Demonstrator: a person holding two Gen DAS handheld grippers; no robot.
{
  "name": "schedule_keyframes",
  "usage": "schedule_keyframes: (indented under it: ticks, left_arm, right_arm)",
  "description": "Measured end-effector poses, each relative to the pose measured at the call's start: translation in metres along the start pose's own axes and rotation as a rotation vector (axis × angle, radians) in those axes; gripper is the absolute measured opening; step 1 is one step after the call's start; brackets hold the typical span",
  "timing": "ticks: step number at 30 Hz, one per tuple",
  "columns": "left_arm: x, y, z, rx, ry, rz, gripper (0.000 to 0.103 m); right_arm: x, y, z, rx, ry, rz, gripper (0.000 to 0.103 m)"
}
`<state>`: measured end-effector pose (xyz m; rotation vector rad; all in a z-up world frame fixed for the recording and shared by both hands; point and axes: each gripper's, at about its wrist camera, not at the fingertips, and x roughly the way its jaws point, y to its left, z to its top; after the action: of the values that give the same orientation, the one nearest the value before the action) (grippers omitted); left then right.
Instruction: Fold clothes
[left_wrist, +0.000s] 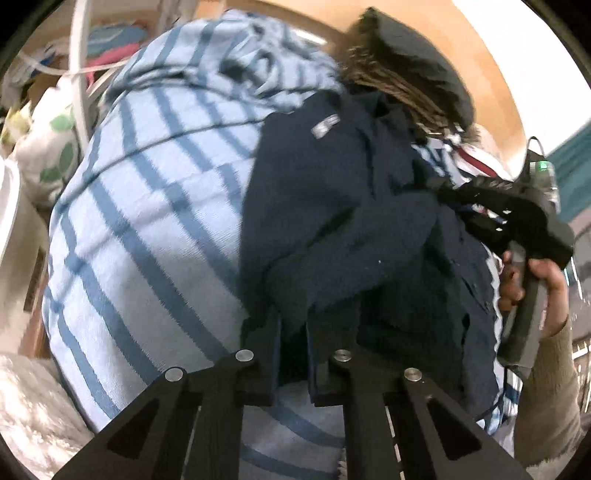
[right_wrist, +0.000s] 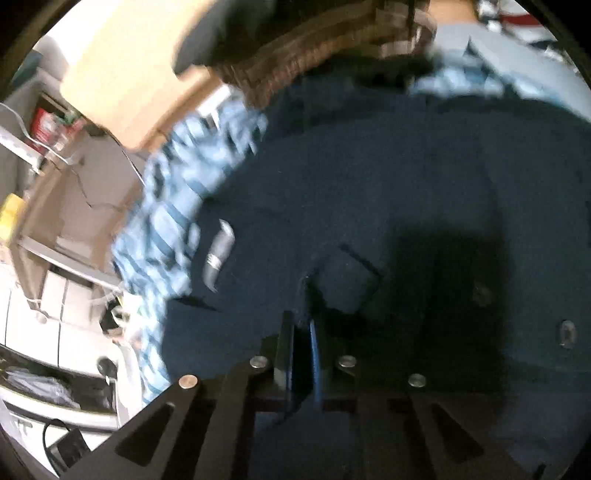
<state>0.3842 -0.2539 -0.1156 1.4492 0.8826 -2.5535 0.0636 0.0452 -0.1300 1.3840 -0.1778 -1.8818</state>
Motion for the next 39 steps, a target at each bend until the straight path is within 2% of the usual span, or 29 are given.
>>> schedule_keyframes:
  ticks: [3, 5, 8, 9, 10, 11, 12, 14, 16, 18, 20, 22, 24, 27, 28, 29, 31, 32, 34, 36, 37, 39]
  left_arm:
    - [-0.006, -0.002, 0.003, 0.045, 0.02, -0.039, 0.011]
    - [-0.003, -0.006, 0.007, 0.07, 0.041, -0.044, 0.011]
    - [0.006, -0.009, 0.016, 0.08, 0.057, -0.021, 0.011]
    - [0.008, -0.01, 0.018, 0.073, 0.056, -0.01, 0.011]
    - [0.009, -0.007, 0.021, 0.052, 0.05, -0.009, 0.011]
    - [0.01, -0.004, 0.023, 0.031, 0.043, -0.009, 0.011]
    - [0.012, -0.002, 0.026, 0.01, 0.036, -0.008, 0.011]
    - [0.014, 0.006, 0.029, -0.034, 0.034, -0.031, 0.01]
    - [0.017, 0.014, 0.03, -0.072, 0.041, -0.051, 0.01]
    - [0.023, 0.019, 0.028, -0.088, 0.064, -0.05, 0.011]
    - [0.028, 0.023, 0.024, -0.103, 0.087, -0.054, 0.011]
    - [0.031, 0.027, 0.02, -0.126, 0.101, -0.071, 0.01]
    - [0.032, 0.031, 0.016, -0.158, 0.107, -0.097, 0.01]
    - [0.021, 0.034, 0.01, -0.191, 0.108, -0.191, 0.01]
    - [0.016, 0.034, 0.009, -0.178, 0.104, -0.187, 0.011]
    - [0.011, 0.033, 0.007, -0.163, 0.1, -0.182, 0.011]
    - [0.005, 0.026, 0.004, -0.068, 0.098, -0.091, 0.011]
    - [0.004, 0.022, 0.001, -0.026, 0.107, -0.071, 0.011]
    - [0.008, 0.017, -0.005, 0.009, 0.142, -0.078, 0.011]
    - [0.016, 0.014, -0.009, 0.013, 0.161, -0.046, 0.011]
    - [0.019, 0.014, -0.01, 0.01, 0.162, -0.026, 0.011]
    - [0.023, 0.016, -0.012, -0.03, 0.162, -0.016, 0.011]
  right_arm:
    - [-0.052, 0.01, -0.003, 0.014, -0.116, 0.056, 0.009]
    - [-0.078, 0.023, -0.003, -0.018, -0.161, 0.061, 0.009]
    - [-0.098, 0.052, 0.01, -0.097, -0.166, -0.003, 0.012]
    - [-0.098, 0.061, 0.017, -0.127, -0.185, -0.013, 0.018]
    - [-0.095, 0.067, 0.023, -0.153, -0.206, -0.012, 0.031]
    - [-0.091, 0.068, 0.027, -0.16, -0.216, -0.014, 0.066]
    - [-0.083, 0.068, 0.03, -0.144, -0.206, -0.026, 0.073]
    - [-0.065, 0.067, 0.03, -0.116, -0.119, 0.005, 0.067]
    - [-0.047, 0.063, 0.012, -0.125, 0.01, 0.081, 0.067]
    - [-0.029, 0.059, -0.019, -0.186, 0.147, 0.129, 0.066]
    - [-0.015, 0.05, -0.05, -0.215, 0.253, 0.141, 0.065]
    - [0.0, 0.039, -0.082, -0.204, 0.375, 0.195, 0.063]
    - [0.015, 0.033, -0.104, -0.179, 0.453, 0.26, 0.062]
    - [0.021, 0.044, -0.123, -0.239, 0.46, 0.317, 0.062]
    - [0.02, 0.052, -0.126, -0.288, 0.452, 0.327, 0.062]
    - [0.018, 0.06, -0.13, -0.341, 0.45, 0.339, 0.062]
    - [0.018, 0.076, -0.138, -0.437, 0.465, 0.357, 0.062]
    - [0.019, 0.08, -0.141, -0.463, 0.471, 0.354, 0.062]
    - [0.024, 0.088, -0.15, -0.525, 0.488, 0.314, 0.062]
    - [0.03, 0.095, -0.161, -0.595, 0.499, 0.259, 0.06]
    - [0.033, 0.098, -0.167, -0.631, 0.495, 0.231, 0.056]
    - [0.038, 0.102, -0.172, -0.683, 0.46, 0.125, 0.025]
